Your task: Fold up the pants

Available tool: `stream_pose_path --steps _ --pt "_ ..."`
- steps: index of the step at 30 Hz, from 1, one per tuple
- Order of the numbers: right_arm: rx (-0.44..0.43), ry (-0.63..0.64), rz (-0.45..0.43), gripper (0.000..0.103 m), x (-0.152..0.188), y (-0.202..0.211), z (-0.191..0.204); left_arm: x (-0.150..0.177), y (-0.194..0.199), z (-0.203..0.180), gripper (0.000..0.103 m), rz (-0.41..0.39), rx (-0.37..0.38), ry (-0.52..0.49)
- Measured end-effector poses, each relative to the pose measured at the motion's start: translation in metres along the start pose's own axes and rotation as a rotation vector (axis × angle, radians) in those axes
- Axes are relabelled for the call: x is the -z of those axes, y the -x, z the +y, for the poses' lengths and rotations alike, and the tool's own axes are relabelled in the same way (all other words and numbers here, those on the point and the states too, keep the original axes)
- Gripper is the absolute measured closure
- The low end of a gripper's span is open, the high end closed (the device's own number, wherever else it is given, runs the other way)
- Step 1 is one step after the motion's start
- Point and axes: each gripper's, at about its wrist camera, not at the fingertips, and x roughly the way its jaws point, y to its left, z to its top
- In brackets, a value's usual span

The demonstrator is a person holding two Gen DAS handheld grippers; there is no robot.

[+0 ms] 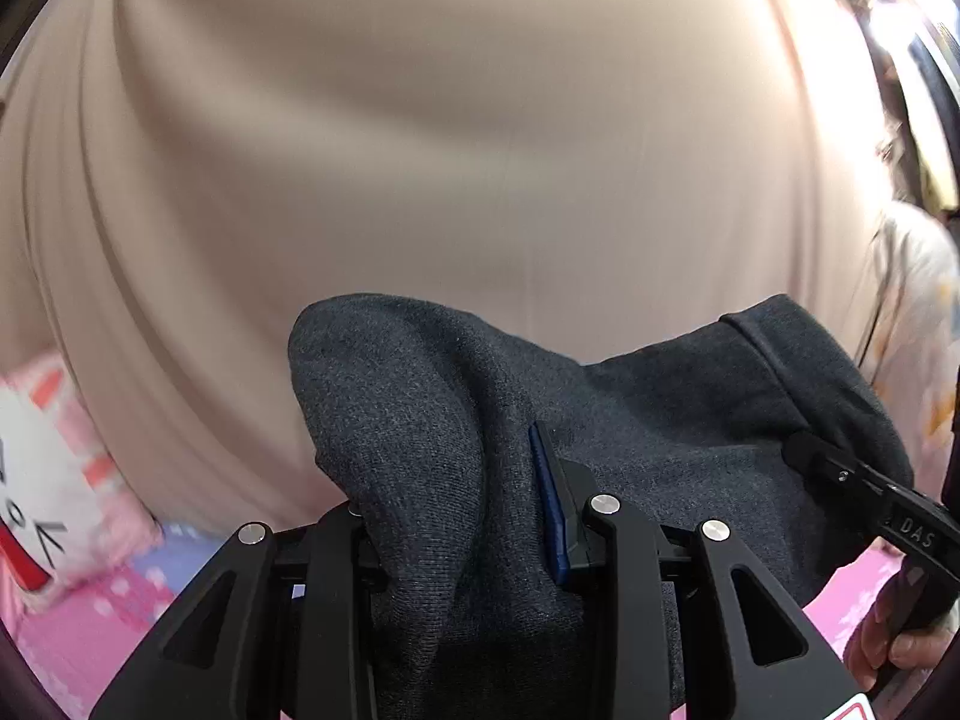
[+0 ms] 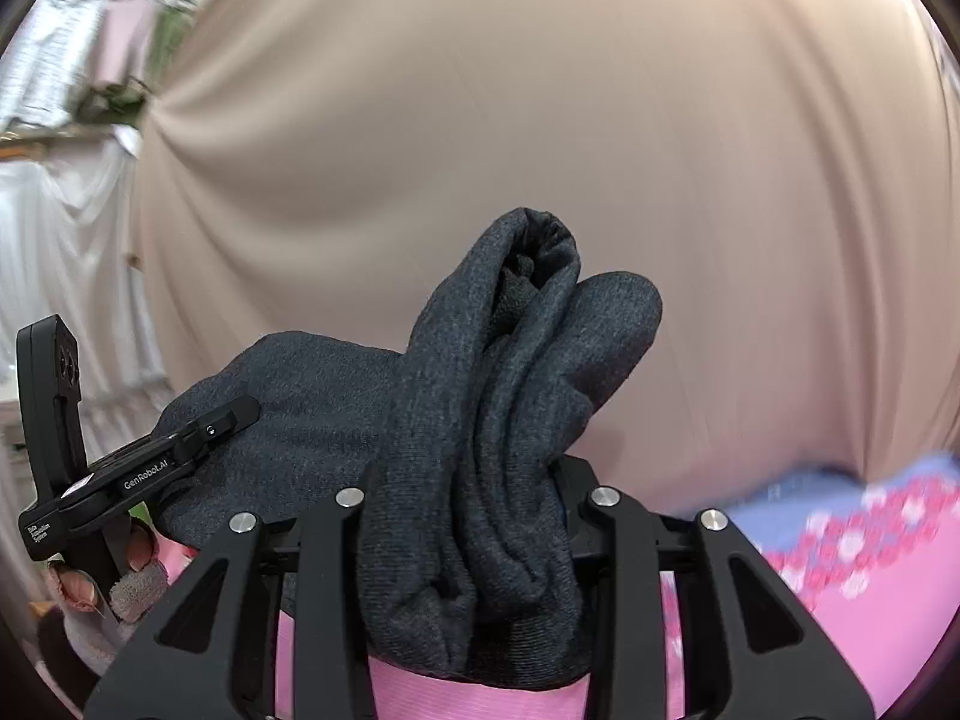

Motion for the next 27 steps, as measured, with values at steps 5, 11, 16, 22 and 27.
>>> stream_pose_path --steps 5,11,16,22,27 --pt "0.119 -0.121 0.317 0.057 0.091 -0.101 -0.080 0.104 -0.127 0.019 0.057 0.292 -0.040 0.060" --pt "0.238 -0.092 0.344 0.057 0.115 -0.082 -0.104 0.184 -0.153 0.065 0.054 0.555 -0.084 0.226" --pt "0.171 0.033 0.393 0.081 0.112 -0.096 -0.067 0.166 -0.119 0.061 0.033 0.446 -0.072 0.257" --pt "0.298 -0.075 0.436 0.093 0.120 -0.088 -0.104 0.187 -0.126 0.052 0.033 0.482 -0.143 0.157" --pt "0.217 -0.088 0.438 0.080 0.108 -0.085 -0.095 0.184 -0.123 0.066 0.023 0.464 -0.108 0.200"
